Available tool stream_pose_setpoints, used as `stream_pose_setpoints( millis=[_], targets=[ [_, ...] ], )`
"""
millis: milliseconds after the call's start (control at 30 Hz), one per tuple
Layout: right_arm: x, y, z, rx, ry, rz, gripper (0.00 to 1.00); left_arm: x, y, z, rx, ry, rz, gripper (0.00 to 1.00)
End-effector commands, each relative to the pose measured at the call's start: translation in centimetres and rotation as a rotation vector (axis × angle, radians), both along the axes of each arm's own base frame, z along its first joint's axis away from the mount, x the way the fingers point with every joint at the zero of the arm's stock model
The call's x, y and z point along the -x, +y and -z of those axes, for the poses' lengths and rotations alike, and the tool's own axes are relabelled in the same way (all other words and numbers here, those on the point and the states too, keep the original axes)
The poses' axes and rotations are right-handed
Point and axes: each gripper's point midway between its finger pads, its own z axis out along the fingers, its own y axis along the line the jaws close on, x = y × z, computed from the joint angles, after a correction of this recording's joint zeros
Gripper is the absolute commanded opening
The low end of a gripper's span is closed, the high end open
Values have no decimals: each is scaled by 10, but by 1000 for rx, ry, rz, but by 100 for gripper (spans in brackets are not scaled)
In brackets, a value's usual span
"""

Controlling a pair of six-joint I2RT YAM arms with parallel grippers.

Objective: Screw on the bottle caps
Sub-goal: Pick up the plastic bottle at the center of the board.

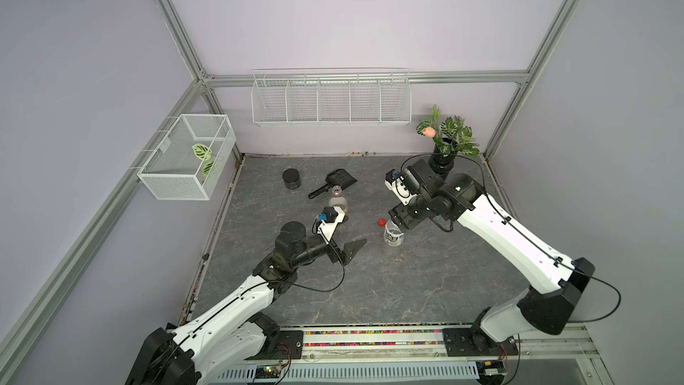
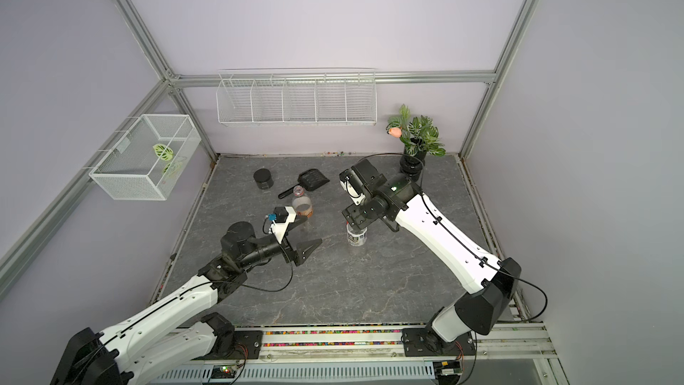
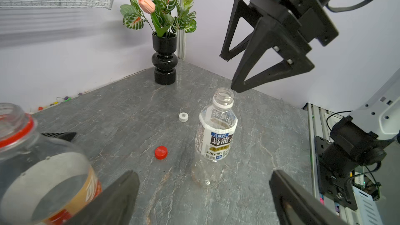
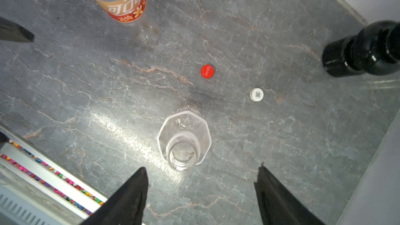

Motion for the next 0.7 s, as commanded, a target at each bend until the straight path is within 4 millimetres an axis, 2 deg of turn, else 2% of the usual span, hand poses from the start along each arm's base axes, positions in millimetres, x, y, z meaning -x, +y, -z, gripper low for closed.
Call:
stream_pose_setpoints(
  millis=[0, 167, 433, 667],
  targets=[
    [12, 1, 15, 30, 101, 14, 74, 3, -7, -13, 43, -66, 43, 100],
    [3, 11, 23, 32, 128, 32, 67, 2, -9, -3, 28, -56, 49, 100],
    [-1, 11, 41, 99, 193, 76, 52, 8, -17, 3, 28, -106, 109, 100],
    [3, 10, 36, 81, 194, 79, 37, 9, -27, 11, 16, -169, 139, 100]
  ],
)
